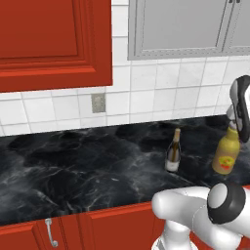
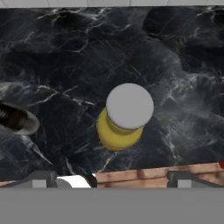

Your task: There is a wine glass and glass cup on the dining counter. Place the wine bottle next to the wine glass and the juice bottle next to the glass cup.

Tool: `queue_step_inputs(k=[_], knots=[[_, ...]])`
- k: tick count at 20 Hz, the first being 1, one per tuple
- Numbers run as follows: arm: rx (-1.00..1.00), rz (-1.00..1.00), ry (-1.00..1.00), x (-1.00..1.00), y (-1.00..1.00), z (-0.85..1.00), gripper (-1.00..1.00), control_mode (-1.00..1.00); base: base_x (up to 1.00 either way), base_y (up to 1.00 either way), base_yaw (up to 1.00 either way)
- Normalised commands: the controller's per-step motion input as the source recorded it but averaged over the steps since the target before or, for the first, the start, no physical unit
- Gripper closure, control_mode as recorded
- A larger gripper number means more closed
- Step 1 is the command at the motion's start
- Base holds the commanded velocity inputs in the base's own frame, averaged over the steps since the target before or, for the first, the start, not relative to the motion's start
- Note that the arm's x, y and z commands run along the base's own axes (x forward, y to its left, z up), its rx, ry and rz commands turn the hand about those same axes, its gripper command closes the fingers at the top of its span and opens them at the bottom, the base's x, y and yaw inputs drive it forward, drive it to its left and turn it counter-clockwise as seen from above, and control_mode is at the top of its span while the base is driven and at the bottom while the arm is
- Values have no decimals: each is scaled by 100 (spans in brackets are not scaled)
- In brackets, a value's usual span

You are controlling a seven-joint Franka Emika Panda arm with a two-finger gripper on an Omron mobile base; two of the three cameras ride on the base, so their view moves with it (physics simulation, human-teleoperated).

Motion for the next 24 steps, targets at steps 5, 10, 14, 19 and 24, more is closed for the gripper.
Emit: queue_step_inputs(k=[5, 10, 14, 19, 24], knots=[[-16, -2, 0, 2, -4, -19, -100, -100, 0, 0, 0], [-15, 0, 0, 25, 0, -28, -100, -100, 0, 0, 0], [-1, 0, 4, 31, -9, -19, -100, -100, 0, 0, 0], [5, 0, 8, 5, -18, -9, -100, -100, 0, 0, 0], [5, 0, 6, 3, -20, -6, -100, -100, 0, 0, 0]])
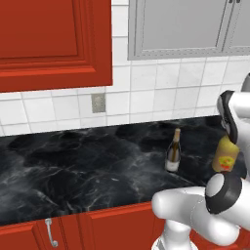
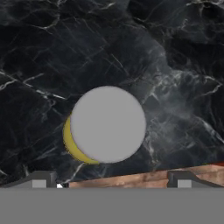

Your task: There is a wine glass and glass cup on the dining counter. Place the wine bottle next to the wine glass and the juice bottle next to the glass cup.

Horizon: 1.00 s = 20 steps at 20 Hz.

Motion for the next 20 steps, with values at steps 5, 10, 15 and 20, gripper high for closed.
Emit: queue_step_inputs(k=[5, 10, 15, 20], knots=[[2, 0, 0, 9, -9, 0, -100, -100, 0, 0, 0], [3, 0, 0, 12, 0, 0, -100, -100, 0, 0, 0], [0, 0, 0, 15, 1, -5, -100, -100, 0, 0, 0], [2, -1, 0, 5, 0, -3, -100, -100, 0, 0, 0]])
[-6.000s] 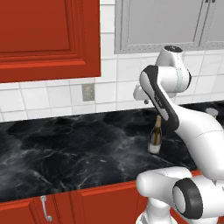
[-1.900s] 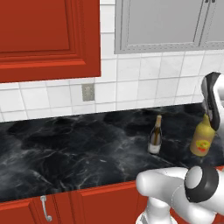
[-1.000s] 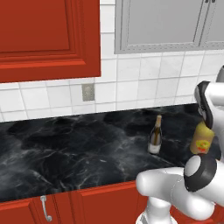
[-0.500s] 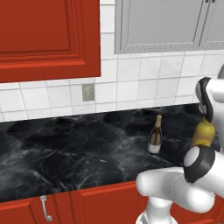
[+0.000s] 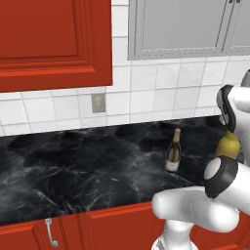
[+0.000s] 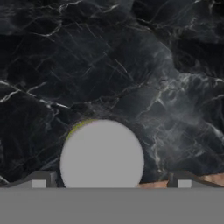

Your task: There is a wine glass and glass cup on the dining counter. Place the wine bottle next to the wine glass and the juice bottle next to the glass cup.

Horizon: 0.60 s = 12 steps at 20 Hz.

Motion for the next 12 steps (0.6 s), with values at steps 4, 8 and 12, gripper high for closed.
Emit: queue_step_inputs(k=[4, 8, 12], knots=[[8, -3, 0, -12, 1, -1, -100, -100, 0, 0, 0], [7, -3, 0, 0, 1, -9, -100, -100, 0, 0, 0], [1, -1, 0, 7, 0, -14, -100, -100, 0, 0, 0]])
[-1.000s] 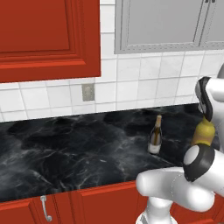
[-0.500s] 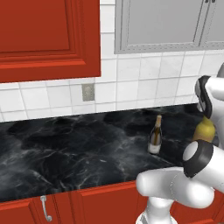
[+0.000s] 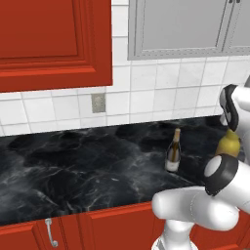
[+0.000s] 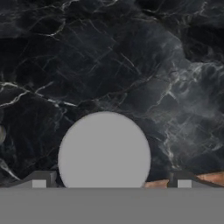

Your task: There is a wine glass and glass cup on the dining counter. Place the wine bottle next to the wine glass and the juice bottle next to the glass cup.

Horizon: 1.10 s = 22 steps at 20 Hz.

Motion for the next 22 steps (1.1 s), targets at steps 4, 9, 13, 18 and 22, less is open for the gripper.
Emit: queue_step_inputs(k=[4, 9, 13, 18, 22], knots=[[3, 0, 0, 6, 2, -15, -100, -100, 0, 0, 0], [6, 0, 0, 1, 6, -11, -100, -100, 0, 0, 0], [7, 0, 0, 0, 4, -9, -100, -100, 0, 0, 0], [4, 0, 0, 1, 3, -9, 100, -100, 0, 0, 0], [1, 0, 0, 0, 0, -2, 100, -100, 0, 0, 0]])
